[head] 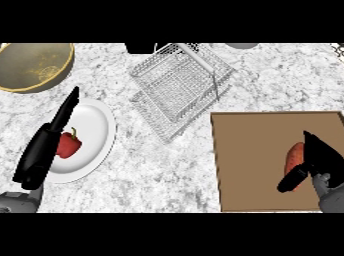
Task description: Pick the sweet potato from the tray and place it in the tiered basket
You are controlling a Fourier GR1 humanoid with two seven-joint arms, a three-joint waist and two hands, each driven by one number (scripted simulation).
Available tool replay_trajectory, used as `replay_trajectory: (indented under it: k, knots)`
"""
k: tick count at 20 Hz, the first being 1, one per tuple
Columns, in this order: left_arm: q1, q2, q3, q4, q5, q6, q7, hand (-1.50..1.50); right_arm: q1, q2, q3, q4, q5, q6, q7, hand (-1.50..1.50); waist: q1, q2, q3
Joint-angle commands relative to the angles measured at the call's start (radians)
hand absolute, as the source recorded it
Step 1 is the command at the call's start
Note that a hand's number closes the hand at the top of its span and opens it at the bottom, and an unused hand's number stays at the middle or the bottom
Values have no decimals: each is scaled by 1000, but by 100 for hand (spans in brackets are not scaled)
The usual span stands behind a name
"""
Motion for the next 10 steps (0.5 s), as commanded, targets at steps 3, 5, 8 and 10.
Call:
replay_trajectory:
  k: [3,5,8,10]
  knots:
    - [15,-43,-10,24,-49,9,-36,0,40,67,-90,44,1,-38,-24,150,-5,0,1]
    - [40,-42,-5,-98,-45,1,60,0,22,122,-75,8,72,-39,7,150,1,-2,1]
    - [52,2,69,10,-20,-60,-64,0,-21,140,-87,105,156,-13,-78,150,4,1,0]
    - [29,-36,53,-10,-26,-63,-25,0,21,137,-85,33,224,-25,-58,150,-1,0,0]
